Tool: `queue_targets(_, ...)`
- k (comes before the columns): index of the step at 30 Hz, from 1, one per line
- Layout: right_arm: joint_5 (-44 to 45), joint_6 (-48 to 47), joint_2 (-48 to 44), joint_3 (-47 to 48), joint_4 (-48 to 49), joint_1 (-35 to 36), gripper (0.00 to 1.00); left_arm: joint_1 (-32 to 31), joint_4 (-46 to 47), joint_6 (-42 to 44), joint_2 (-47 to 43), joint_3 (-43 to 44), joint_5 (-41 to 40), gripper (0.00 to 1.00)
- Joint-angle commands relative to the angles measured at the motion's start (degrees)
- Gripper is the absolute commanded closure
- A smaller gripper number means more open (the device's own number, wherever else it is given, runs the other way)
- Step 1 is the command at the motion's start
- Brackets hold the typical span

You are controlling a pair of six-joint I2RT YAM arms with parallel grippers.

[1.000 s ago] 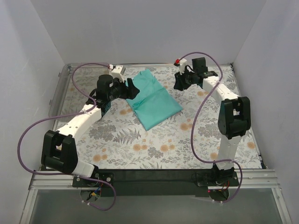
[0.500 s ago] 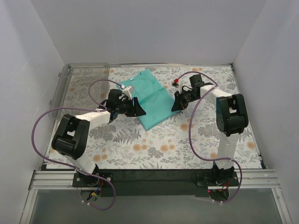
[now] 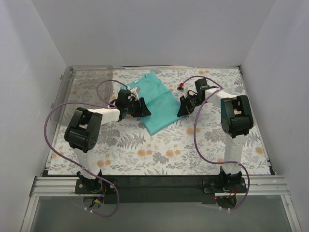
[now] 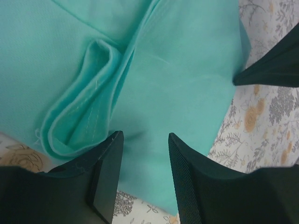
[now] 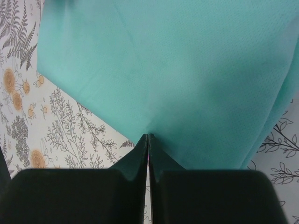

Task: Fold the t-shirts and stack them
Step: Fold the tshirt

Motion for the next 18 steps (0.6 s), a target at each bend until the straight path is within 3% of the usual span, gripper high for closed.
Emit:
queue_targets(1,1.4,1.0,0.4,2.0,0.3,-0.1,0.94,0.3,-1.5,1.0,0.6,4.2,-5.3,0.59)
queue_targets(11,3.1,1.2,0.3,1.6,0.5,-0.1,0.95,2.4,-5.5,2.2,4.1,10.1,-14.0,0.57)
queue_targets(18,3.4,-0.2,-1.4,1.2,0.3,-0.2,0.93,2.4,-8.8,7.6,3.0,13.4,-18.1,0.54)
